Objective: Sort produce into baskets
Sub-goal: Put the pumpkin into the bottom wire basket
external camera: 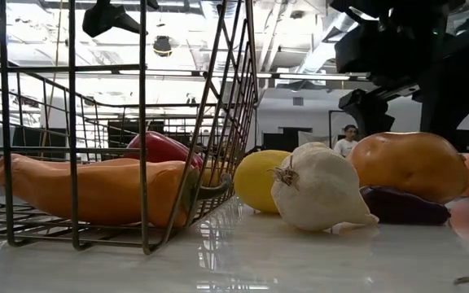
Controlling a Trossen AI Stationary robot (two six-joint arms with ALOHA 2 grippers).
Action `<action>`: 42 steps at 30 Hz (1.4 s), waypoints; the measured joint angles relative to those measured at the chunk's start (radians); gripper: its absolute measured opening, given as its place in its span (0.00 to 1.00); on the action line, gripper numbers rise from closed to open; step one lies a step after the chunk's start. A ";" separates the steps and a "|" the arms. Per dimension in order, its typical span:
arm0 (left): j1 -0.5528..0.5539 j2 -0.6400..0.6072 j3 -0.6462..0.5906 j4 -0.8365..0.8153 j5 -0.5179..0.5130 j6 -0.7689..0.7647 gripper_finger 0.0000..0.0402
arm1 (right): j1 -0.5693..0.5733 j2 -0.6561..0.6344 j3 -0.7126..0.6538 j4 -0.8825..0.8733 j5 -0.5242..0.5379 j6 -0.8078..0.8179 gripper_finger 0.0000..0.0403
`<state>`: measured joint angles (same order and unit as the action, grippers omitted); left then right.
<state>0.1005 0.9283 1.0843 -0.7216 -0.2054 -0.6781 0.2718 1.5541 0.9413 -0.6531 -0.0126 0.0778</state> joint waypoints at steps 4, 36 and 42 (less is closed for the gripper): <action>0.000 0.000 0.000 0.000 0.003 0.000 0.62 | -0.007 -0.002 -0.001 0.010 -0.009 -0.009 0.96; 0.000 0.000 0.000 0.004 0.017 -0.007 0.62 | -0.211 -0.142 0.353 0.219 -0.041 -0.133 0.86; 0.000 0.000 0.000 0.005 0.016 -0.007 0.62 | -0.183 -0.109 0.354 0.359 -0.094 -0.107 0.87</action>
<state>0.1005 0.9284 1.0843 -0.7170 -0.1890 -0.6853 0.0884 1.4451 1.2957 -0.2941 -0.1071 -0.0288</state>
